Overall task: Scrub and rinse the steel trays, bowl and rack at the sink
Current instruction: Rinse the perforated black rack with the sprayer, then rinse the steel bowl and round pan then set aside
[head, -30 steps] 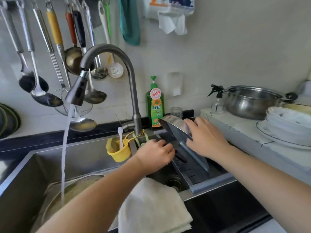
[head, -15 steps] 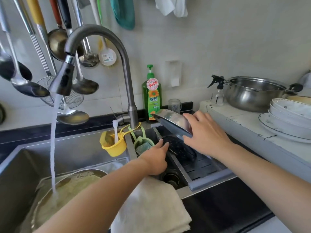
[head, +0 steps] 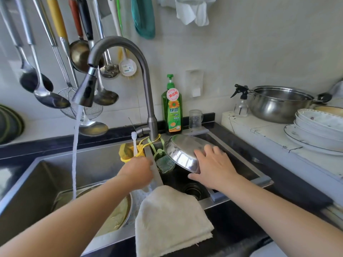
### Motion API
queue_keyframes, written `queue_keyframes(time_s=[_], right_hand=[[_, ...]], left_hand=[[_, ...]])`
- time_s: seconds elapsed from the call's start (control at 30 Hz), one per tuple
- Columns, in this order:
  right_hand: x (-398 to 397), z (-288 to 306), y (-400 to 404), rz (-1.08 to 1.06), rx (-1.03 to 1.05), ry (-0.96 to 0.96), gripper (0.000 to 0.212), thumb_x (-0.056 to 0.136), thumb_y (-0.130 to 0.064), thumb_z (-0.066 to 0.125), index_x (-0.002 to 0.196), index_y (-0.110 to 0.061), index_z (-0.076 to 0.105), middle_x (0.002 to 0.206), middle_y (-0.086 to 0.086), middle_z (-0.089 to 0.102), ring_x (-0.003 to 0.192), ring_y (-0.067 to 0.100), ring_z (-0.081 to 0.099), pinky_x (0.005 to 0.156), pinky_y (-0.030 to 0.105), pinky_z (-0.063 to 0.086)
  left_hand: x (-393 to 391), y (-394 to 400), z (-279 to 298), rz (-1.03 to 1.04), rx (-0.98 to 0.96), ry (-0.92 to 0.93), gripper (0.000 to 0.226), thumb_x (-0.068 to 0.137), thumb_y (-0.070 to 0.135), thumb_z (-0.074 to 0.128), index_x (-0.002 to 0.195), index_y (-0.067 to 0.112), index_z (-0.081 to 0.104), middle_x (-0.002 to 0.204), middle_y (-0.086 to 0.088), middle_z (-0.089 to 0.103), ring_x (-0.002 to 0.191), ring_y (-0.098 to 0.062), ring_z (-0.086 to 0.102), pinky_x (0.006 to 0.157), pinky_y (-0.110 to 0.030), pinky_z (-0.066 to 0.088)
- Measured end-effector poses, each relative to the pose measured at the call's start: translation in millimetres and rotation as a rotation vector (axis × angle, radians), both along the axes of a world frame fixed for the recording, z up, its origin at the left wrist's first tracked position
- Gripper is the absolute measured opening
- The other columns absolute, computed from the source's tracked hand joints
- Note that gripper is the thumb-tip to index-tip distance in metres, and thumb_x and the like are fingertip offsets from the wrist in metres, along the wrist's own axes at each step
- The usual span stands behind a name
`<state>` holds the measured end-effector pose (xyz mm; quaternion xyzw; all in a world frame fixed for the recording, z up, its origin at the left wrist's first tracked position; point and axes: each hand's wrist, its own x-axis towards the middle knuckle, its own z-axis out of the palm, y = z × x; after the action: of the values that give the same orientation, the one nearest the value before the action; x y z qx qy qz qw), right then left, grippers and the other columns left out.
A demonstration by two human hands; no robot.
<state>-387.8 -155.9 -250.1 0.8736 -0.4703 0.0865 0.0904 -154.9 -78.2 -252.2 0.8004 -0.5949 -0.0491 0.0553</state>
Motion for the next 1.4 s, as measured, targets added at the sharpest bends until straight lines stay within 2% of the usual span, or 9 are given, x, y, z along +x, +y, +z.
queue_keyframes(time_s=[0.3, 0.47, 0.57, 0.7, 0.8, 1.03, 1.1, 1.2, 1.4], right_hand=[[13, 28, 26, -0.127, 0.162, 0.069, 0.079, 0.088, -0.067, 0.06, 0.145, -0.015, 0.042, 0.144, 0.011, 0.042, 0.131, 0.031, 0.042, 0.101, 0.042, 0.043], [92, 34, 59, 0.096, 0.151, -0.228, 0.062, 0.098, -0.049, 0.055, 0.149, -0.018, 0.04, 0.146, 0.009, 0.043, 0.135, 0.029, 0.039, 0.106, 0.045, 0.044], [136, 26, 71, 0.128, 0.363, -0.273, 0.054, 0.098, -0.043, 0.057, 0.146, -0.02, 0.046, 0.143, 0.008, 0.045, 0.131, 0.029, 0.046, 0.104, 0.044, 0.044], [188, 24, 68, 0.136, 0.474, -0.463, 0.044, 0.097, -0.032, 0.06, 0.138, -0.016, 0.057, 0.134, 0.006, 0.06, 0.116, 0.027, 0.06, 0.097, 0.041, 0.051], [224, 39, 61, 0.18, 0.497, -0.759, 0.036, 0.099, -0.025, 0.059, 0.134, -0.015, 0.061, 0.123, 0.001, 0.066, 0.108, 0.017, 0.061, 0.094, 0.033, 0.049], [295, 131, 44, 0.37, 0.603, -1.355, 0.047, 0.096, -0.04, 0.061, 0.136, -0.017, 0.056, 0.119, -0.003, 0.067, 0.111, 0.016, 0.065, 0.1, 0.039, 0.051], [307, 155, 36, 0.45, 0.675, -1.439, 0.04, 0.091, -0.045, 0.063, 0.123, -0.02, 0.061, 0.112, 0.0, 0.069, 0.107, 0.019, 0.068, 0.099, 0.046, 0.055], [319, 180, 33, 0.444, 0.595, -1.512, 0.021, 0.093, -0.04, 0.063, 0.103, -0.022, 0.063, 0.103, -0.001, 0.066, 0.098, 0.017, 0.065, 0.099, 0.047, 0.054], [315, 169, 41, 0.292, 0.456, -1.344, 0.012, 0.098, -0.016, 0.056, 0.094, -0.014, 0.068, 0.095, -0.001, 0.067, 0.089, 0.017, 0.064, 0.085, 0.038, 0.055]], left_hand=[[67, 83, -7, 0.175, 0.046, 0.05, 0.031, 0.1, 0.023, 0.049, 0.116, 0.024, 0.075, 0.109, 0.0, 0.074, 0.095, -0.023, 0.07, 0.088, -0.038, 0.059], [122, 124, -15, 0.353, 0.272, 0.086, 0.028, 0.102, 0.017, 0.049, 0.12, 0.008, 0.069, 0.119, -0.012, 0.072, 0.108, -0.03, 0.07, 0.088, -0.035, 0.059], [154, 151, -17, 0.506, 0.397, 0.213, 0.026, 0.104, 0.011, 0.052, 0.128, 0.002, 0.059, 0.112, -0.012, 0.068, 0.091, -0.028, 0.07, 0.064, -0.031, 0.059], [196, 167, -31, 0.625, 0.452, 0.32, 0.04, 0.111, 0.019, 0.044, 0.146, 0.001, 0.052, 0.146, -0.016, 0.058, 0.131, -0.029, 0.059, 0.094, -0.032, 0.049], [226, 169, -82, 0.667, 0.531, 0.547, 0.036, 0.107, 0.012, 0.046, 0.138, -0.001, 0.06, 0.141, -0.022, 0.061, 0.135, -0.035, 0.057, 0.1, -0.04, 0.051], [249, 163, -132, 0.901, 0.348, 1.215, 0.022, 0.108, 0.01, 0.039, 0.111, -0.007, 0.053, 0.083, -0.019, 0.061, 0.077, -0.029, 0.059, 0.067, -0.035, 0.055], [249, 161, -131, 0.889, 0.364, 1.201, 0.031, 0.11, 0.017, 0.038, 0.129, -0.006, 0.047, 0.111, -0.024, 0.062, 0.089, -0.031, 0.063, 0.069, -0.035, 0.056], [258, 160, -140, 0.929, 0.314, 1.222, 0.057, 0.109, 0.023, 0.042, 0.156, -0.006, 0.025, 0.157, -0.023, 0.041, 0.137, -0.033, 0.052, 0.107, -0.039, 0.048], [265, 159, -145, 0.954, 0.299, 1.346, 0.055, 0.106, 0.013, 0.045, 0.153, -0.009, 0.028, 0.133, -0.027, 0.056, 0.089, -0.034, 0.065, 0.059, -0.038, 0.062]])
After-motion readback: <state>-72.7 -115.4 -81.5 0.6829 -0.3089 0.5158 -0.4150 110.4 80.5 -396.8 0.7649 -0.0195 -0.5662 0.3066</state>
